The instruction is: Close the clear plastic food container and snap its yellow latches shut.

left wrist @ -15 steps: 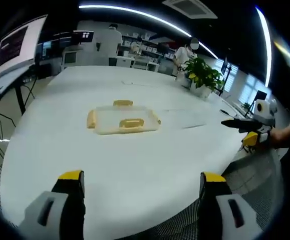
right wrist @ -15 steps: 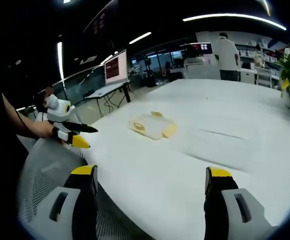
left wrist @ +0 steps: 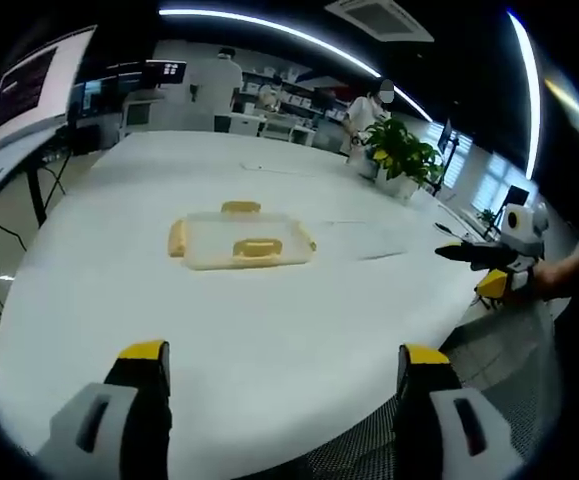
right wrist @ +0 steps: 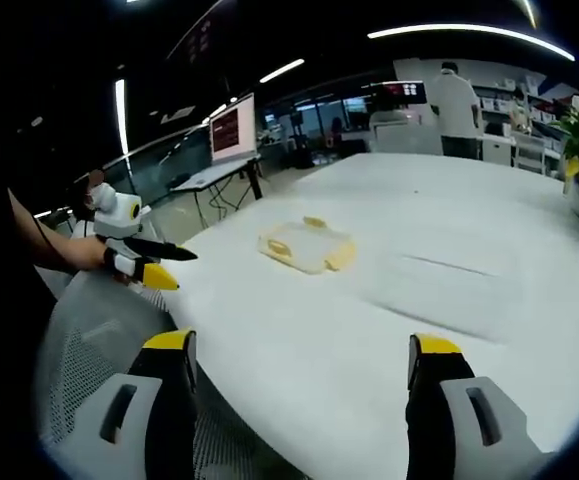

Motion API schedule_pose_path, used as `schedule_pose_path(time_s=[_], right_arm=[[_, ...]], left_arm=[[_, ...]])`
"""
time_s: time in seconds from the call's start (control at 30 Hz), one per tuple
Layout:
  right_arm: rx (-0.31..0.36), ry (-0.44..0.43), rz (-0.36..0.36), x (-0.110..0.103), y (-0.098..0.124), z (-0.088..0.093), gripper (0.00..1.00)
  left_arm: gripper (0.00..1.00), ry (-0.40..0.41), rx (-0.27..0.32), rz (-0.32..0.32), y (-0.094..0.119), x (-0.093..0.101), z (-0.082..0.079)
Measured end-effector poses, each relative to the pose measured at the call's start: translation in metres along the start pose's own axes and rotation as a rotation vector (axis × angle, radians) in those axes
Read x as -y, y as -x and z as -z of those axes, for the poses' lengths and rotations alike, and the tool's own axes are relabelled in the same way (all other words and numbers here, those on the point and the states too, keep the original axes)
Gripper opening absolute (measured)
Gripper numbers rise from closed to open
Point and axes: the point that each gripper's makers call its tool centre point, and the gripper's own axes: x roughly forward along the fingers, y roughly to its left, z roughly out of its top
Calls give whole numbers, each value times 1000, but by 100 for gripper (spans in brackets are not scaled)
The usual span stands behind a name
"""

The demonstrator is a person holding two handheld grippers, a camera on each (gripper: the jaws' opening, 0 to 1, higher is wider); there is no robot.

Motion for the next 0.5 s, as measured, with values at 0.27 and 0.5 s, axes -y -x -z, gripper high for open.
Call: schedule_pose_path(time_s=[0.27,0.5], right_arm=[[20,-40,9,4,3,-3,85],[59,-75,14,11,13,-22,77]], left_arm=[[84,-26,4,6,1,2,-2],[67,-9,94,73,7,14,-26]])
